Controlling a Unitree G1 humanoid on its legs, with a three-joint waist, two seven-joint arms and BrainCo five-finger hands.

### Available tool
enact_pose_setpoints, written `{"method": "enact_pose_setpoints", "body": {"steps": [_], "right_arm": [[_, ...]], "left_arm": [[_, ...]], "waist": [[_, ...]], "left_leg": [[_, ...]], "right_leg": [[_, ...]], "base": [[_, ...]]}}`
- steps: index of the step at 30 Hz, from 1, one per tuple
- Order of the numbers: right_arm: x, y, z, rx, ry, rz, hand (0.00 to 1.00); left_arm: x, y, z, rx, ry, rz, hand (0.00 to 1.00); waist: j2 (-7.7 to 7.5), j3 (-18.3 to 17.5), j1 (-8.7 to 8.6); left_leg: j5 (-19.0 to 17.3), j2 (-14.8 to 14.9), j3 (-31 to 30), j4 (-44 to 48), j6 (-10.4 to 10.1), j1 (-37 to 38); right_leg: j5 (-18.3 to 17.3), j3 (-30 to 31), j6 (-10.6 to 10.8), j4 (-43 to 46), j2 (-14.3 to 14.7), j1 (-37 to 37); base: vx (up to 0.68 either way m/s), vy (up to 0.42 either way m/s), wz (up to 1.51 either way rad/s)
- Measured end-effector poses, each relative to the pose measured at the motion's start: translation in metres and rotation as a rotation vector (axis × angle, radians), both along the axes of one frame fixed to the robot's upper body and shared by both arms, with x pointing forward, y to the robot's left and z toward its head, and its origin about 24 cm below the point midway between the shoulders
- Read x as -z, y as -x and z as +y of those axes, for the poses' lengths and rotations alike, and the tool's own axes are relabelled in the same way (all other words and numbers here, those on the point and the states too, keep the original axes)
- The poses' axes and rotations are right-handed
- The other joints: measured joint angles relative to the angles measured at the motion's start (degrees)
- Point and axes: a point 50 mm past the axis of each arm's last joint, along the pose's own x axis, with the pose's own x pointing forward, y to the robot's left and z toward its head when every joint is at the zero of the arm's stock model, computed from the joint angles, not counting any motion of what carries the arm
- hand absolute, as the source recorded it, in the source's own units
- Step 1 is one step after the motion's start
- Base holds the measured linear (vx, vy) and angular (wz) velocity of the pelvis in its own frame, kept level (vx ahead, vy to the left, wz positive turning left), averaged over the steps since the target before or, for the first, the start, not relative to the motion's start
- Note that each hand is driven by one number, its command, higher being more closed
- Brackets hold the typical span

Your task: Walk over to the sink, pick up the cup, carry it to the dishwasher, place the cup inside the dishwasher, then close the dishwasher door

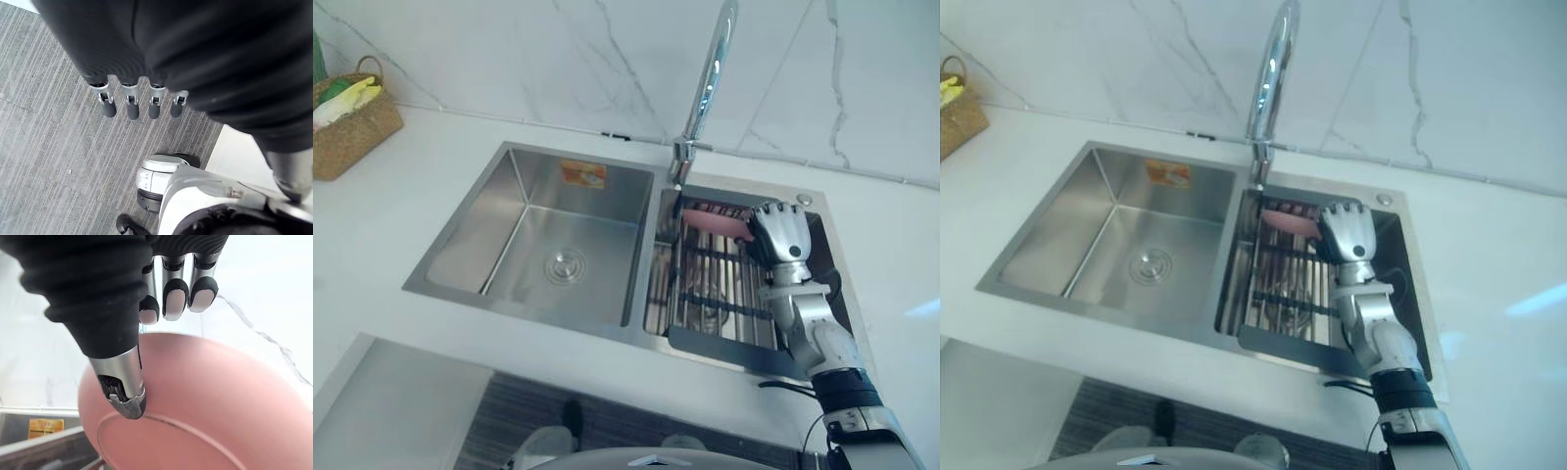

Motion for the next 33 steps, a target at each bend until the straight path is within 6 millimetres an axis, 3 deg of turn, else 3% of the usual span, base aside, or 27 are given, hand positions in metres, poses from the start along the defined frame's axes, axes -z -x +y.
{"method": "enact_pose_setpoints", "body": {"steps": [5,16,20,25,26,33], "right_arm": [[-0.011,0.002,0.0,-0.017,-0.001,-0.061,1.0],[-0.012,0.002,-0.001,-0.036,-0.015,-0.044,1.0],[-0.009,0.0,-0.002,-0.051,-0.071,0.031,1.0],[0.01,-0.002,0.002,-0.057,-0.068,0.146,1.0],[0.018,-0.003,0.003,-0.055,-0.074,0.191,0.0],[0.059,-0.003,0.006,-0.018,-0.133,0.403,0.0]], "left_arm": [[0.0,0.001,0.0,-0.003,0.0,0.002,0.0],[0.0,0.002,0.001,-0.011,-0.007,0.004,0.0],[0.0,0.002,0.001,-0.012,-0.007,0.007,0.0],[0.0,0.003,0.002,-0.011,-0.009,0.011,0.0],[0.0,0.003,0.002,-0.011,-0.01,0.012,0.0],[0.0,0.003,0.003,0.008,-0.012,0.015,0.0]], "waist": [[-0.07,0.0,-0.08],[-0.49,-0.3,0.05],[-0.72,-0.4,0.11],[-1.16,-0.9,0.24],[-1.33,-1.1,0.32],[-1.44,-1.2,0.68]], "left_leg": [[0.0,0.0,0.0,0.0,0.0,0.2],[-0.1,0.0,-0.1,0.0,0.1,0.1],[-0.1,-0.1,-0.1,0.0,0.1,0.1],[-0.1,-0.2,-0.3,0.0,0.1,0.2],[-0.1,-0.2,-0.3,0.0,0.1,0.2],[-0.1,-0.5,-0.6,0.0,0.1,0.2]], "right_leg": [[-0.2,0.0,-0.4,-0.2,0.0,0.3],[-0.1,-0.1,-0.2,-0.2,0.0,0.3],[-0.1,-0.1,-0.2,-0.2,0.0,0.3],[-0.3,-0.2,-0.4,-0.1,-0.1,0.3],[-0.4,-0.2,-0.3,0.0,-0.2,0.3],[-0.6,-0.5,-0.1,0.4,-0.6,0.3]], "base": [[0.0,0.0,0.0],[0.0,0.0,0.0],[0.0,0.0,0.0],[0.0,0.0,0.0],[0.0,0.0,0.0],[0.0,0.0,0.01]]}}
